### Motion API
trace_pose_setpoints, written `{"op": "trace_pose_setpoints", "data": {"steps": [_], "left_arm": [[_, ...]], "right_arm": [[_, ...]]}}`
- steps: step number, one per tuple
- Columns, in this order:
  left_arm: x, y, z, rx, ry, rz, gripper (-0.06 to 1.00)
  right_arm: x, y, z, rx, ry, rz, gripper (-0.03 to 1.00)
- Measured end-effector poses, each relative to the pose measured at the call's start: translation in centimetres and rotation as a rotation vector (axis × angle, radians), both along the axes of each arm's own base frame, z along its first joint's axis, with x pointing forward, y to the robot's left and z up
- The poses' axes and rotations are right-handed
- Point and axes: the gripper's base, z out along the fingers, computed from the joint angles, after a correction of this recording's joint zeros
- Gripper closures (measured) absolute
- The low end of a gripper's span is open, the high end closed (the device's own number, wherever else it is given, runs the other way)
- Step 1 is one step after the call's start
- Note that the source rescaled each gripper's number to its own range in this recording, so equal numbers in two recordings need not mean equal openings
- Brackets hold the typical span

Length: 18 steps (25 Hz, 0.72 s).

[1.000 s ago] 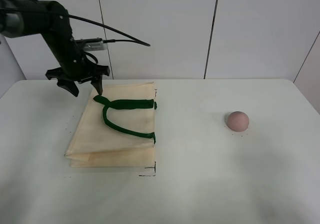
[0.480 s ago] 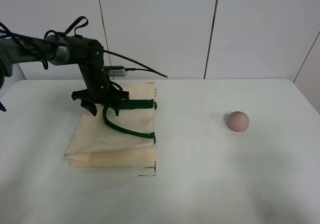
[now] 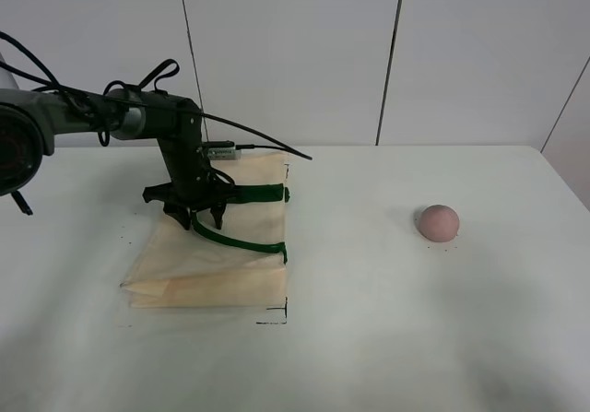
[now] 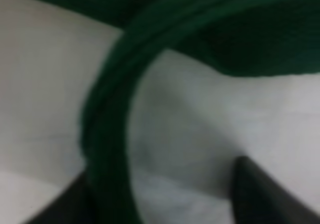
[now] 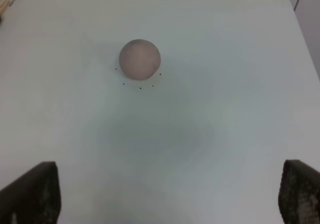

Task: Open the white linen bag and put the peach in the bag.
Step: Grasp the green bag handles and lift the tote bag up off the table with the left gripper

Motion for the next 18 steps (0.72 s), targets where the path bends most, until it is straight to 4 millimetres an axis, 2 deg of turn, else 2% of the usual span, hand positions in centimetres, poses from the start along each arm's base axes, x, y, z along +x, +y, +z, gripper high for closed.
{"op": "trace_pose_setpoints", "data": {"steps": [1, 4, 5, 9, 11, 12, 18], "left_arm": [[0.0, 0.0, 0.0, -0.001, -0.002, 0.001, 0.39], [0.1, 0.0, 0.2, 0.006, -0.008, 0.004, 0.86], [0.0, 0.0, 0.4, 0.009, -0.009, 0.006, 0.94], [0.0, 0.2, 1.5, 0.033, 0.021, 0.018, 0.94], [0.3, 0.2, 3.6, 0.041, 0.015, 0.017, 0.94], [0.4, 0.2, 5.1, 0.041, 0.001, 0.007, 0.94], [0.4, 0.3, 17.8, -0.010, -0.223, -0.067, 0.94]], "right_arm": [[0.0, 0.0, 0.0, 0.000, 0.000, 0.000, -0.01], [0.0, 0.0, 0.0, 0.000, 0.000, 0.000, -0.01], [0.0, 0.0, 0.0, 0.000, 0.000, 0.000, -0.01], [0.0, 0.0, 0.0, 0.000, 0.000, 0.000, -0.01], [0.0, 0.0, 0.0, 0.000, 0.000, 0.000, -0.01], [0.0, 0.0, 0.0, 0.000, 0.000, 0.000, -0.01], [0.0, 0.0, 0.0, 0.000, 0.000, 0.000, -0.01]]}}
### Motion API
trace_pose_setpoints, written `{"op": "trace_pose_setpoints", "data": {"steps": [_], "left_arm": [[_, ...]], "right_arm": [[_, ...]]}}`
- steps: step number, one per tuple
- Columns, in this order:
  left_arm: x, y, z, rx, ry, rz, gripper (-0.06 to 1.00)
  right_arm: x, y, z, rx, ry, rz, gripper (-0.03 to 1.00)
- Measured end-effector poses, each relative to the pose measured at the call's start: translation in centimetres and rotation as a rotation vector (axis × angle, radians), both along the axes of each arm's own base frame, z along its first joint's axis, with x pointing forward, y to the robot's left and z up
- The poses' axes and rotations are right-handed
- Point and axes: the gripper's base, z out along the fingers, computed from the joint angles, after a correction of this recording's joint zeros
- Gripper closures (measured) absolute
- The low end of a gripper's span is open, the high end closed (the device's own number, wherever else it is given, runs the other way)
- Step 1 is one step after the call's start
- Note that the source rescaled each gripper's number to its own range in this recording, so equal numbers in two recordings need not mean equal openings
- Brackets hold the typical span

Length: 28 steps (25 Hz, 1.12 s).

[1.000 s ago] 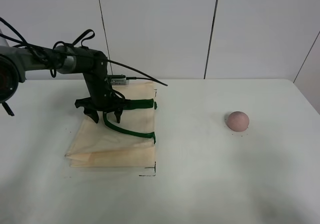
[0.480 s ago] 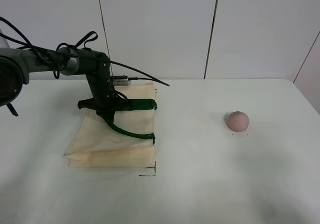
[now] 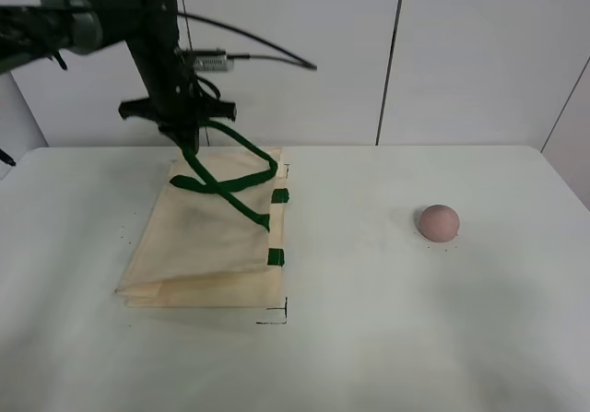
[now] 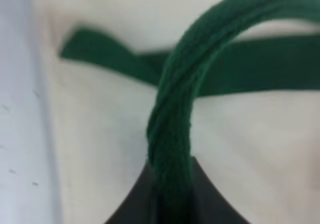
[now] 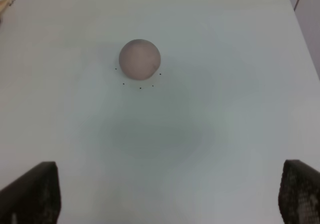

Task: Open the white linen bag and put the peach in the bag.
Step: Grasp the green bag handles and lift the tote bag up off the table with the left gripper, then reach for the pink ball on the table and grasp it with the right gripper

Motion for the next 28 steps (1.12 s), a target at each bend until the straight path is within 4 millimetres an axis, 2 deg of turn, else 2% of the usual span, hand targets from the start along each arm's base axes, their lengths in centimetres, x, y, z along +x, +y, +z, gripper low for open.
{"op": "trace_pose_setpoints", "data": {"steps": [4, 9, 12, 17, 20, 23, 27, 28], "left_arm": [[-0.8, 0.2, 6.1, -0.049, -0.171, -0.025, 0.94], [-3.2, 0.6, 10.8, -0.114, -0.268, -0.056, 0.94], [-4.2, 0.7, 12.3, -0.142, -0.295, -0.066, 0.94], [-4.7, 0.8, 13.0, -0.158, -0.308, -0.071, 0.94], [-5.0, 0.9, 13.4, -0.163, -0.317, -0.071, 0.94], [-5.2, 0.9, 13.8, -0.166, -0.325, -0.072, 0.94], [-5.3, 0.9, 13.8, -0.173, -0.324, -0.075, 0.94], [-5.3, 0.9, 13.8, -0.174, -0.324, -0.075, 0.94]], "right_arm": [[0.0, 0.0, 0.0, 0.000, 0.001, 0.000, -0.01], [0.0, 0.0, 0.0, 0.000, 0.001, 0.000, -0.01], [0.0, 0.0, 0.0, 0.000, 0.001, 0.000, -0.01], [0.7, 0.0, 0.0, -0.002, 0.048, 0.000, -0.01], [3.1, 0.2, 1.0, 0.004, 0.127, 0.004, -0.01], [6.9, 0.4, 2.5, 0.002, 0.206, 0.004, -0.01], [13.9, 0.6, 3.4, -0.002, 0.373, 0.002, -0.01], [16.0, 0.7, 3.1, -0.005, 0.432, 0.002, -0.01]]}}
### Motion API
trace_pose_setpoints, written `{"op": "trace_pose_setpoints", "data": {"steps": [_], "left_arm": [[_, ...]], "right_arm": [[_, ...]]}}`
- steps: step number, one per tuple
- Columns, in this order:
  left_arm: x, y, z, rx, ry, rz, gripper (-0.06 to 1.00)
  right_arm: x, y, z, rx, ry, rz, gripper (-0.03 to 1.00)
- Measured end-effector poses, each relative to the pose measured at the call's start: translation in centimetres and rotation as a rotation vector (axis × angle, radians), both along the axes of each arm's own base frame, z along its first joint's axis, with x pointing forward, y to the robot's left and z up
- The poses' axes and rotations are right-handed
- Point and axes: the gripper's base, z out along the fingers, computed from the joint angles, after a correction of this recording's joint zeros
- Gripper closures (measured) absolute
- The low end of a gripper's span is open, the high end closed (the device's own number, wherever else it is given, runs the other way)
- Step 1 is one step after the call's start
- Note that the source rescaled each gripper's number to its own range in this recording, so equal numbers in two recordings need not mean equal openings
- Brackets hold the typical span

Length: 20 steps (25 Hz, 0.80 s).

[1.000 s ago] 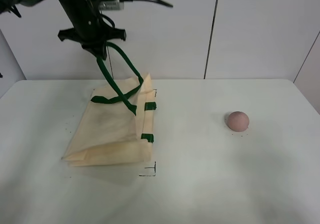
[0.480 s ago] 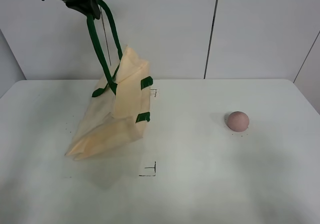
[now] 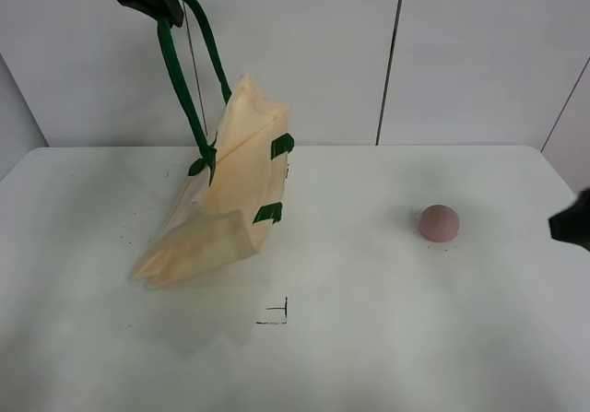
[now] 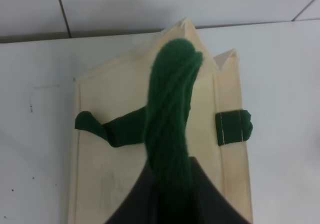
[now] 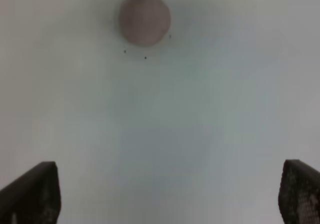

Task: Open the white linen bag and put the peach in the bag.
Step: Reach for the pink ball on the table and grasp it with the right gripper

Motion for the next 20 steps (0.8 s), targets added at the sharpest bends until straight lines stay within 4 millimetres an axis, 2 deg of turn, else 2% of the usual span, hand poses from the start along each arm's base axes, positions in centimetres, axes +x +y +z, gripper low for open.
{"op": "trace_pose_setpoints", "data": {"steps": [3, 5, 8, 10, 12, 14, 20], "left_arm": [[0.0, 0.0, 0.0, -0.001, 0.000, -0.001, 0.94], [0.0, 0.0, 0.0, -0.002, 0.001, -0.001, 0.94], [0.0, 0.0, 0.0, -0.002, 0.001, -0.001, 0.94], [0.0, 0.0, 0.0, -0.002, 0.001, -0.001, 0.94], [0.0, 0.0, 0.0, -0.002, 0.001, -0.001, 0.94], [0.0, 0.0, 0.0, -0.002, 0.001, -0.001, 0.94], [0.0, 0.0, 0.0, -0.003, 0.001, -0.001, 0.94]], "right_arm": [[6.6, 0.3, -0.9, -0.005, 0.137, 0.000, -0.01], [10.8, 0.4, -2.6, -0.012, 0.224, 0.006, -0.01], [16.5, 0.7, -4.7, -0.025, 0.297, 0.023, -0.01], [19.6, 0.8, -6.1, -0.029, 0.336, 0.037, -0.01], [21.8, 1.1, -7.9, -0.012, 0.386, 0.045, -0.01], [23.2, 1.3, -9.3, 0.009, 0.411, 0.048, -0.01], [24.6, 2.4, -12.4, 0.010, 0.447, 0.096, -0.01]]}}
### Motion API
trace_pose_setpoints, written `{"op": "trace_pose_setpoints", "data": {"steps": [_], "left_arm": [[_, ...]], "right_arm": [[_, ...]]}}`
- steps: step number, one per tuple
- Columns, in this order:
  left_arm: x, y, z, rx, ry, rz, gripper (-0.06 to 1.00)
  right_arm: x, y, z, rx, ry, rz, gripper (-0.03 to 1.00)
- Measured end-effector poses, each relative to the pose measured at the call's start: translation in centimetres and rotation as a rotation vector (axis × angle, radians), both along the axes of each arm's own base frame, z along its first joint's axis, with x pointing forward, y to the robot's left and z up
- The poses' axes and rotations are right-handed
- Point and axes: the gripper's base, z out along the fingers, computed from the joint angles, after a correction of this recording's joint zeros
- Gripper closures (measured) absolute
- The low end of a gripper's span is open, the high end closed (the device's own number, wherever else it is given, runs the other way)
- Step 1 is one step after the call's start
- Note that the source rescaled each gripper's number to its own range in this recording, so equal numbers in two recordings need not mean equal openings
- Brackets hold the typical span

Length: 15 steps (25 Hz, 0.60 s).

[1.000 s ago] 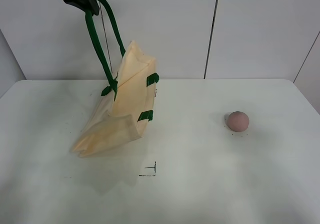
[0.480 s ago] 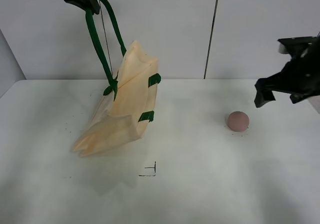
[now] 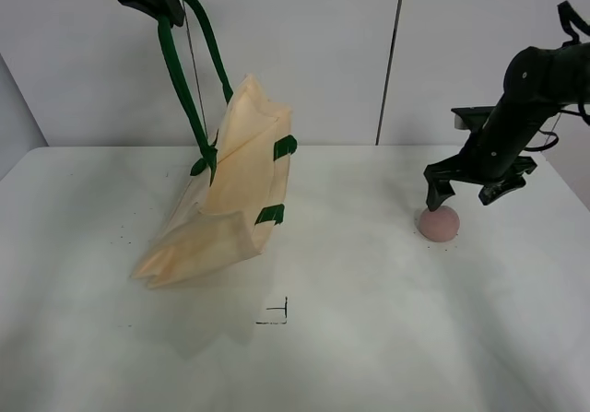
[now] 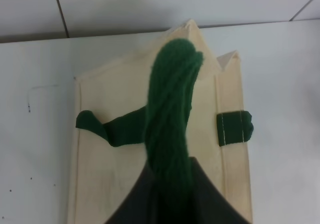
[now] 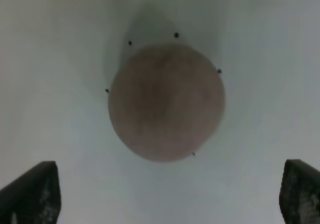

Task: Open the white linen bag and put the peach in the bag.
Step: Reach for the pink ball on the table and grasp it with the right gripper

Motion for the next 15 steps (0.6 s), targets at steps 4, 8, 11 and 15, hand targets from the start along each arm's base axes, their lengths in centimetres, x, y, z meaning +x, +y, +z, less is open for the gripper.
{"op": "trace_pose_setpoints", "data": {"steps": [4, 8, 11, 15], "left_arm": [[0.0, 0.0, 0.0, 0.000, 0.000, 0.000, 0.94], [0.0, 0.0, 0.0, 0.000, 0.000, 0.000, 0.94], [0.0, 0.0, 0.0, 0.000, 0.000, -0.001, 0.94], [0.0, 0.0, 0.0, 0.000, 0.000, -0.001, 0.94]], "right_arm": [[0.8, 0.6, -1.5, 0.000, -0.032, 0.001, -0.01], [1.6, 0.6, -3.7, -0.008, -0.036, -0.010, -0.01], [2.0, 0.6, -5.6, -0.012, -0.032, -0.013, -0.01], [2.2, 0.6, -7.2, -0.014, -0.011, -0.016, 0.09]]}}
